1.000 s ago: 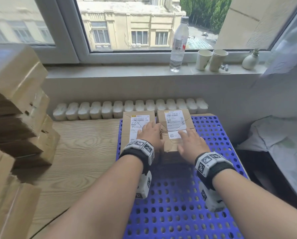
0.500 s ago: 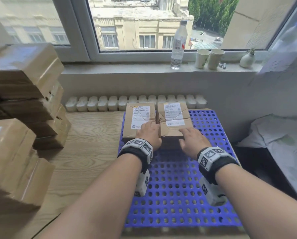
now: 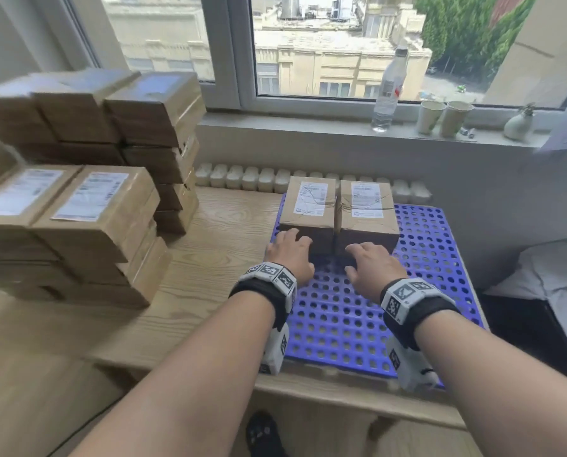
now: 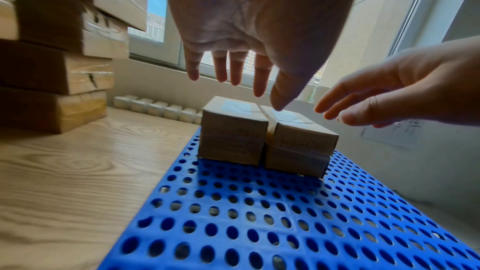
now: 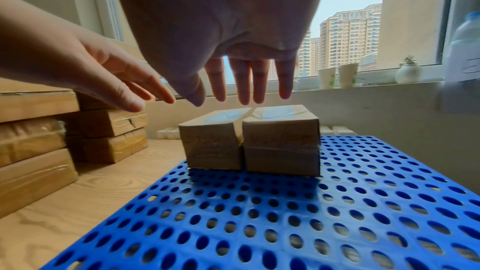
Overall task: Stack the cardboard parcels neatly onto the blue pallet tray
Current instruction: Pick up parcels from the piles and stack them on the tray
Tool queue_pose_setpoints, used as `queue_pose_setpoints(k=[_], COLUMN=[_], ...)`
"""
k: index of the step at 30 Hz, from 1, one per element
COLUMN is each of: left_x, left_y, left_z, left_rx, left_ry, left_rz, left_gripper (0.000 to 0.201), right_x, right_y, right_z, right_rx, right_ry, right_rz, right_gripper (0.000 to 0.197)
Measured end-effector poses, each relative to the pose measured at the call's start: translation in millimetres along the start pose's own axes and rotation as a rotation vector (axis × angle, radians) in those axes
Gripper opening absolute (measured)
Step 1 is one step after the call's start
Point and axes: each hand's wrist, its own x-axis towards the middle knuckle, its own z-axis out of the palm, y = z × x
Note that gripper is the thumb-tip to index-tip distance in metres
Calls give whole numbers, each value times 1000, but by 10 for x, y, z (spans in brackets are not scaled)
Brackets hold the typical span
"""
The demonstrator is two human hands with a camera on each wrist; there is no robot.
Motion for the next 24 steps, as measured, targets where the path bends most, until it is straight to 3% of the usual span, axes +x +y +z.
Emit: queue_pose_setpoints(k=[12, 20, 24], left_x=[-945, -1561, -1904], left_y=[-1125, -2022, -2578], left_z=[-406, -716, -967], left_rx=[8, 12, 6], left_ry=[126, 174, 269], left_rz=[-188, -206, -234], left_gripper=[54, 49, 41], right_x=[-198, -350, -487], right_y=[-1385, -2449, -3153], right_z=[-42, 81, 117], right_rx=[-58, -66, -69], right_ry=[17, 62, 104], right_rz=[-259, -307, -342], right_gripper=[41, 42, 37])
